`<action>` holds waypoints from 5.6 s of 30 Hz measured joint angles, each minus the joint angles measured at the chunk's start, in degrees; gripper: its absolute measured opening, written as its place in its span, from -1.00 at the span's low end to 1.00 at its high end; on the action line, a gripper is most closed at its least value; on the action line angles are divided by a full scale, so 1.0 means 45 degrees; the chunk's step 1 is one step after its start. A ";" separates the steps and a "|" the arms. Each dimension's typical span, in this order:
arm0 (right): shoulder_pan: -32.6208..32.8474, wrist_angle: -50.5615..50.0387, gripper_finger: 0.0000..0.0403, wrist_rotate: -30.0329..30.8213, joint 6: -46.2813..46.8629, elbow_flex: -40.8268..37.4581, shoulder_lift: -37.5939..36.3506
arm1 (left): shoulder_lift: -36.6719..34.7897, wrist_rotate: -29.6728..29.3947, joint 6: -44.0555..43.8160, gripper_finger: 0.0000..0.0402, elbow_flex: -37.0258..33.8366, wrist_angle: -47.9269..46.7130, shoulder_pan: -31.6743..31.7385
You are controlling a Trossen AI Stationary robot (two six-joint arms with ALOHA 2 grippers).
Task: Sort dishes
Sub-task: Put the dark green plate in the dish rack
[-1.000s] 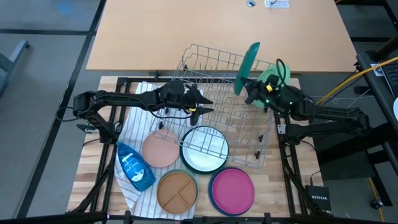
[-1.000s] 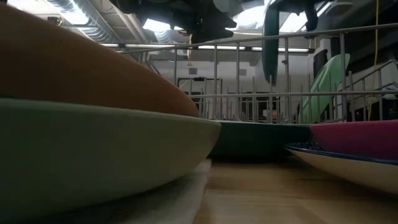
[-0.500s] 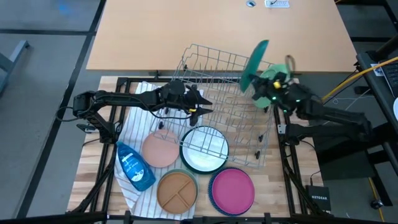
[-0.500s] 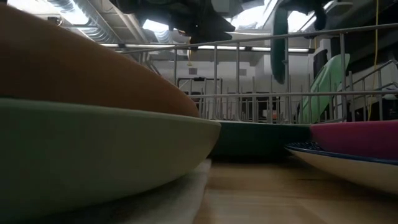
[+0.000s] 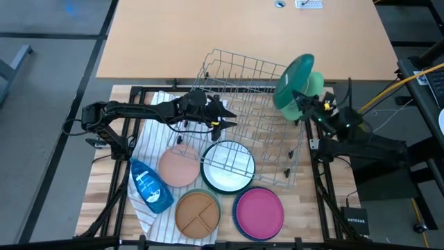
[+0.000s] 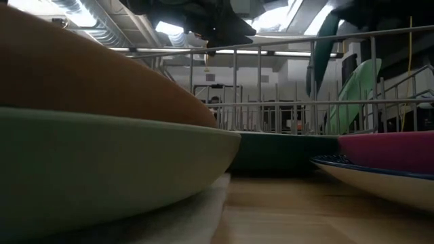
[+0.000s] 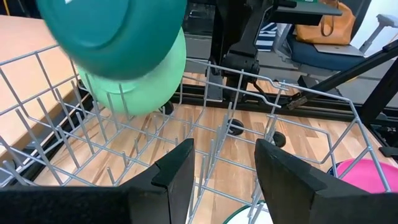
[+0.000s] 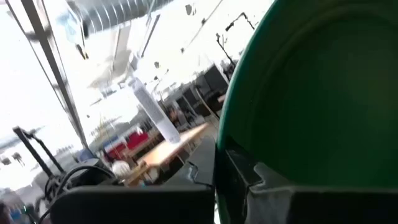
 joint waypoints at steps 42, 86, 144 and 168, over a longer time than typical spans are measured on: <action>-0.0003 0.0434 -0.96 -0.1061 -0.1810 -0.1957 -0.0058 | 0.0000 -0.0005 -0.0098 -0.22 0.0000 0.0015 -0.0001; -0.3422 -0.1569 -0.95 -0.4180 -0.2978 -0.1928 -0.0058 | 0.0005 -0.0005 -0.0098 -0.22 0.0000 0.0005 -0.0024; -0.3422 -0.2127 -0.47 -0.4405 -0.2254 -0.1952 -0.0058 | 0.0010 -0.0005 -0.0098 -0.22 0.0000 0.0006 -0.0024; -0.3422 -0.2139 -0.47 -0.4772 -0.2220 -0.1947 0.0034 | 0.0010 0.0000 -0.0098 -0.22 0.0002 0.0005 -0.0027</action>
